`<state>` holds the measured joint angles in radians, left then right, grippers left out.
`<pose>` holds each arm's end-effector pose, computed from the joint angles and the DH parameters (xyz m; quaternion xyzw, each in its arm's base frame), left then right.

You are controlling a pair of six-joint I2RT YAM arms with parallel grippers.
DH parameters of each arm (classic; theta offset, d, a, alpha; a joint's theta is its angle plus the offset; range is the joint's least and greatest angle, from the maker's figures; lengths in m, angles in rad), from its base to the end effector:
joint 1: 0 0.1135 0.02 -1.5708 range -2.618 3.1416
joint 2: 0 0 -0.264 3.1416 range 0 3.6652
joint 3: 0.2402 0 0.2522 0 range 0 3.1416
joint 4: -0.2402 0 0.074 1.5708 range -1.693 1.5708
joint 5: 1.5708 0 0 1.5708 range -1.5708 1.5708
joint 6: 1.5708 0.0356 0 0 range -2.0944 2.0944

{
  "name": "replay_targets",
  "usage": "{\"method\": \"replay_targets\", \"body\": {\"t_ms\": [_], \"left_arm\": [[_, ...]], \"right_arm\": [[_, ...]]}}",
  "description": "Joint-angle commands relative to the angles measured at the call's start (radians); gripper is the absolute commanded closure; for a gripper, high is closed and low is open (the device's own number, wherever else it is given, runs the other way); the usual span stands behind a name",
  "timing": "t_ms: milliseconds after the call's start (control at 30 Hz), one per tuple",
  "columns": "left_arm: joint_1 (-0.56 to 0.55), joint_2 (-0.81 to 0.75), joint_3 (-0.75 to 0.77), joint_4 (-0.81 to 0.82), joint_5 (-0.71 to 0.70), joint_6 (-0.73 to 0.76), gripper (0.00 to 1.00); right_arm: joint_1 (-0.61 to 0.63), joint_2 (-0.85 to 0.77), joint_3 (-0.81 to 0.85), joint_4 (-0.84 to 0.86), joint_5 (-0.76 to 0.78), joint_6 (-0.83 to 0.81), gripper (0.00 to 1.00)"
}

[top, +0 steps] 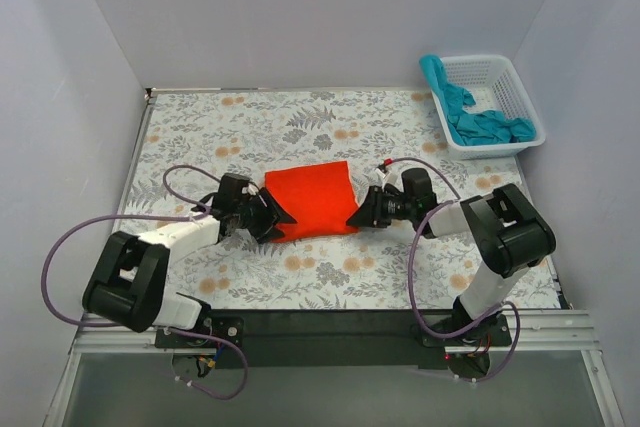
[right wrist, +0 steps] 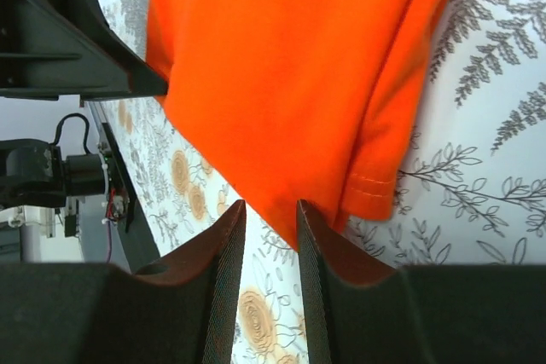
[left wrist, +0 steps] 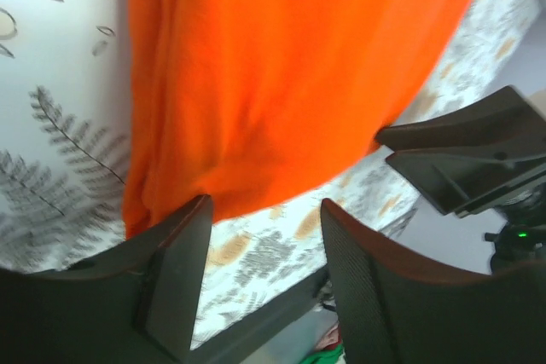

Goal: Fold and stack the t-shirts
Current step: Neatly place the folded tshirt to the corner

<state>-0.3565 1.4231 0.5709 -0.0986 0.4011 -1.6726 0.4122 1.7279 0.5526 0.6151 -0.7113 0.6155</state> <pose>0.2291 -0.1001 0.1428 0.5227 -0.7755 0.3540 0.0033 0.2624 0.1401 0.1177 -0.0844 0.8331 0.4884 0.2454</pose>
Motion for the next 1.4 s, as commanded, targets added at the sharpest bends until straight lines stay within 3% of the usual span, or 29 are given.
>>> {"method": "replay_targets", "body": {"t_ms": [0, 167, 267, 533, 667, 767, 967, 1167, 1267, 1367], "left_arm": [[-0.002, -0.116, 0.041, -0.039, -0.033, -0.010, 0.46], [0.020, -0.093, 0.159, -0.032, -0.136, 0.022, 0.41], [0.060, 0.003, 0.224, 0.017, -0.162, 0.011, 0.41], [0.132, 0.345, 0.426, 0.092, -0.157, 0.030, 0.56], [0.165, 0.488, 0.466, 0.092, -0.151, 0.021, 0.60], [0.168, 0.513, 0.449, 0.092, -0.136, 0.020, 0.60], [0.168, 0.409, 0.414, 0.116, -0.107, 0.030, 0.52], [0.146, 0.146, 0.394, 0.025, -0.102, 0.076, 0.31], [0.107, 0.021, 0.327, -0.016, -0.093, 0.097, 0.31], [0.085, -0.083, 0.221, -0.058, -0.093, 0.083, 0.38]], "right_arm": [[-0.004, -0.083, 0.030, -0.037, -0.016, -0.026, 0.63], [-0.004, -0.090, 0.200, -0.049, -0.031, 0.015, 0.61], [-0.006, -0.025, 0.322, -0.051, -0.010, 0.027, 0.60], [-0.015, 0.306, 0.622, -0.046, 0.044, 0.093, 0.60], [-0.052, 0.429, 0.684, -0.037, 0.072, 0.110, 0.60], [-0.085, 0.495, 0.688, -0.034, 0.064, 0.112, 0.60], [-0.110, 0.383, 0.638, -0.035, -0.007, 0.078, 0.58], [-0.075, 0.136, 0.463, -0.032, -0.027, 0.078, 0.56], [-0.018, 0.047, 0.384, -0.031, -0.033, 0.085, 0.58], [0.068, -0.005, 0.343, -0.031, -0.024, 0.098, 0.61]]}}
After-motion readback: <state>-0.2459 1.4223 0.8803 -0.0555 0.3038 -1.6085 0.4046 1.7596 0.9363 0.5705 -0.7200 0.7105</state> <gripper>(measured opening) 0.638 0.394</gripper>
